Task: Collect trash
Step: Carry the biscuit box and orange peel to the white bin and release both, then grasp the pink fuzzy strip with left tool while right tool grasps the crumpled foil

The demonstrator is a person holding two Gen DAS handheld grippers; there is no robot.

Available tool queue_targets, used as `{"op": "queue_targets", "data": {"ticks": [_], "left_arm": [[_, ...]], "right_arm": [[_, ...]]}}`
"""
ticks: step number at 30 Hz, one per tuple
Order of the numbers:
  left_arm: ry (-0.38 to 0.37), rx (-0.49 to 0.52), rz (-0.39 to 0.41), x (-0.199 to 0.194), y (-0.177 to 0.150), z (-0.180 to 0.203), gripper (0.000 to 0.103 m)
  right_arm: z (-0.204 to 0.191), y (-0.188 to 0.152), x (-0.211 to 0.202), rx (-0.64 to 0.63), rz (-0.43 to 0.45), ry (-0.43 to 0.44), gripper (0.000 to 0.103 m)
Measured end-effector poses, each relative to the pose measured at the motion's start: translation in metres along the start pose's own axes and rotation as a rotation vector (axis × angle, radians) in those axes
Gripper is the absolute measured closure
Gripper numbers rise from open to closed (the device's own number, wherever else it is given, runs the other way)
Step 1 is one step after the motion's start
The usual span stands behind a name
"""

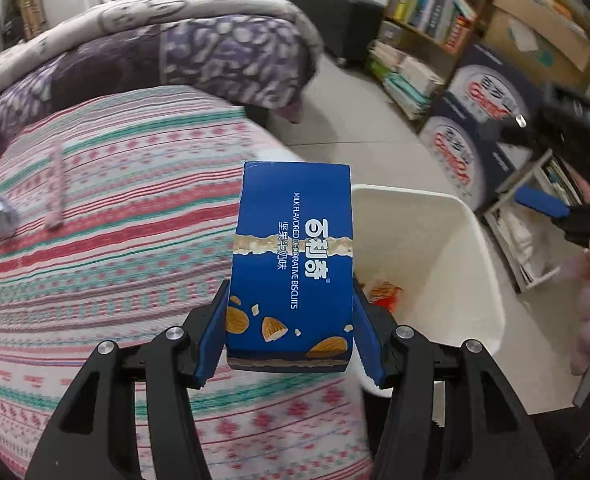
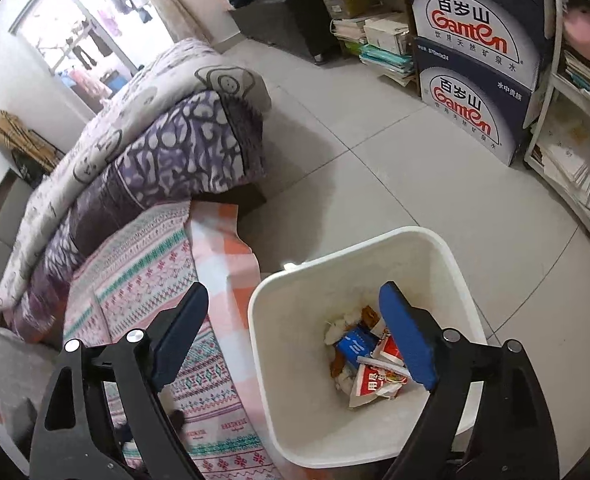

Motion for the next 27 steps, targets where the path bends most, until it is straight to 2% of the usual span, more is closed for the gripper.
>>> {"op": "queue_targets", "data": {"ticks": [3, 6, 7, 8, 10, 12, 15, 16, 21, 23, 27], "left_arm": [[-0.035, 0.015, -0.008, 0.007, 0.000, 0.018, 0.048], [-0.116, 0.036, -0.023, 0.014, -0.004, 0.041, 0.047], [-0.165, 0.050, -0.026, 0.014, -0.005, 0.052, 0.041], [-0.189, 0.061, -0.021, 0.013, -0.006, 0.059, 0.027], [-0.177, 0.069, 0.007, 0.009, -0.003, 0.059, 0.021], [-0.125, 0.056, 0.011, 0.009, 0.004, 0.043, 0.021], [-0.037, -0.025, 0.018, 0.011, 0.013, 0.001, 0.021], [0.025, -0.063, 0.016, 0.013, 0.019, -0.025, 0.021], [0.215, -0.141, 0.017, 0.014, 0.037, -0.110, 0.021], [0.317, -0.184, 0.011, 0.016, 0.045, -0.156, 0.021], [0.437, -0.258, -0.030, 0.027, 0.054, -0.223, 0.021]], "right_arm": [[0.004, 0.004, -0.003, 0.029, 0.004, 0.011, 0.018], [0.007, 0.007, -0.004, 0.070, 0.002, 0.029, 0.018], [0.007, 0.008, -0.005, 0.087, 0.004, 0.037, 0.018], [0.007, 0.010, -0.006, 0.099, 0.007, 0.044, 0.018], [0.004, 0.011, -0.007, 0.106, 0.014, 0.050, 0.016], [-0.002, 0.009, -0.007, 0.109, 0.009, 0.068, 0.016], [-0.019, -0.001, -0.002, 0.102, -0.030, 0.108, 0.014], [-0.026, -0.004, 0.000, 0.102, -0.047, 0.126, 0.014], [-0.055, -0.015, 0.005, 0.103, -0.092, 0.183, 0.012], [-0.066, -0.021, 0.007, 0.097, -0.116, 0.200, 0.011], [-0.089, -0.034, 0.013, 0.094, -0.181, 0.247, 0.011]]}}
Point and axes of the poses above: each gripper's, at about its wrist camera, not at the fingertips, and x roughly the way its jaws point, z to its right, y to its top, the point moved 10 cm from there along x, roughly the way its jaws point, and after that the axes turned 4 degrees about z, right-handed, at the moved point
